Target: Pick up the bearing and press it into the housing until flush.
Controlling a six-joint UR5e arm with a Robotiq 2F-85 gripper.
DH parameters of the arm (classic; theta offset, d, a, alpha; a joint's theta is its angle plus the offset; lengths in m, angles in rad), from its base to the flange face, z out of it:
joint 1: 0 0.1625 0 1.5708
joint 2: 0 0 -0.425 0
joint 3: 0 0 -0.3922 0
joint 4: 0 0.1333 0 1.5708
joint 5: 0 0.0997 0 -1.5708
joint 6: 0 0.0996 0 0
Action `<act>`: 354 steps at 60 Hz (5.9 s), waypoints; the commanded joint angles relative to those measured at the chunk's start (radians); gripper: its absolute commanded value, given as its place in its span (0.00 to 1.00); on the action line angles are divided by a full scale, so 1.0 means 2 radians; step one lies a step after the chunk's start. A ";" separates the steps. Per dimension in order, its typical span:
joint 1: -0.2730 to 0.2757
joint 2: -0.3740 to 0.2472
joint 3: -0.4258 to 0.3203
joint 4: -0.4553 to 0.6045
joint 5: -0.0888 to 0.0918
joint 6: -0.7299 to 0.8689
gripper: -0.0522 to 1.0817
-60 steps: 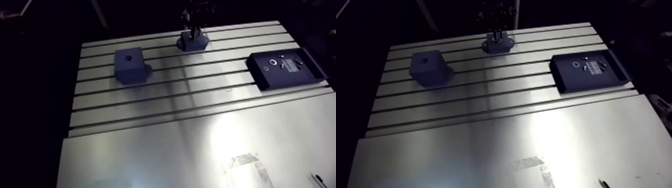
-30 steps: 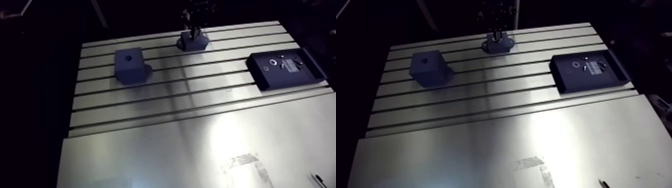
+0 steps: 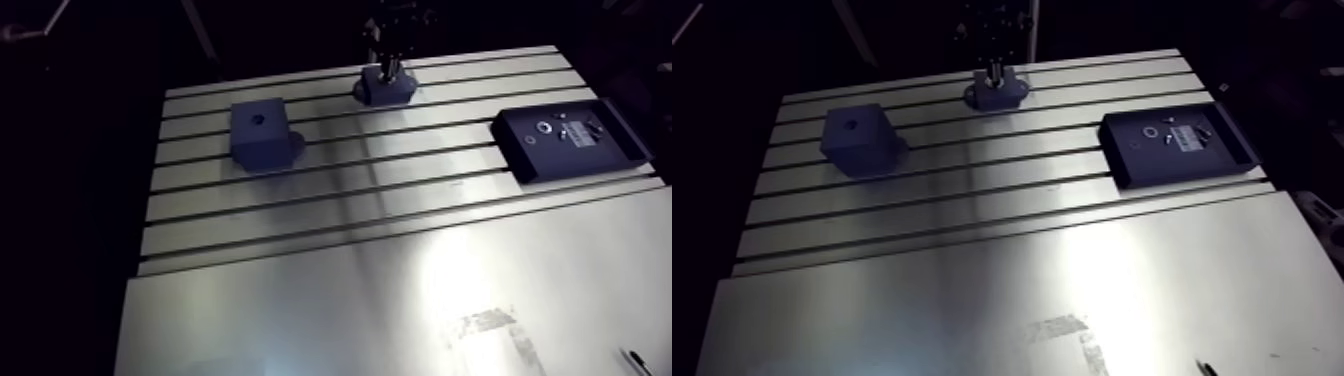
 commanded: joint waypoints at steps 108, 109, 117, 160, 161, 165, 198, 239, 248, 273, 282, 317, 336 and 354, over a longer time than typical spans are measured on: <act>0.000 0.005 0.000 -0.003 0.000 -0.001 1.00; 0.000 0.005 0.000 -0.003 0.000 -0.001 1.00; 0.000 0.005 0.000 -0.003 0.000 -0.001 1.00; 0.000 0.006 0.000 -0.004 0.000 -0.001 1.00; 0.000 0.006 0.000 -0.004 0.000 -0.001 1.00; 0.000 0.006 0.000 -0.004 0.000 -0.001 1.00; 0.000 0.006 0.000 -0.004 -0.001 -0.001 1.00; 0.000 0.007 0.000 -0.004 -0.001 -0.001 1.00; 0.000 0.008 0.000 -0.004 -0.001 -0.001 1.00; 0.000 0.008 0.001 -0.009 -0.001 -0.001 1.00; 0.000 0.008 0.001 -0.011 -0.001 -0.001 1.00; 0.000 0.011 0.001 -0.011 -0.001 -0.001 1.00; 0.000 -0.008 -0.003 -0.007 0.000 -0.001 1.00; 0.000 -0.051 -0.022 0.087 -0.002 0.014 0.05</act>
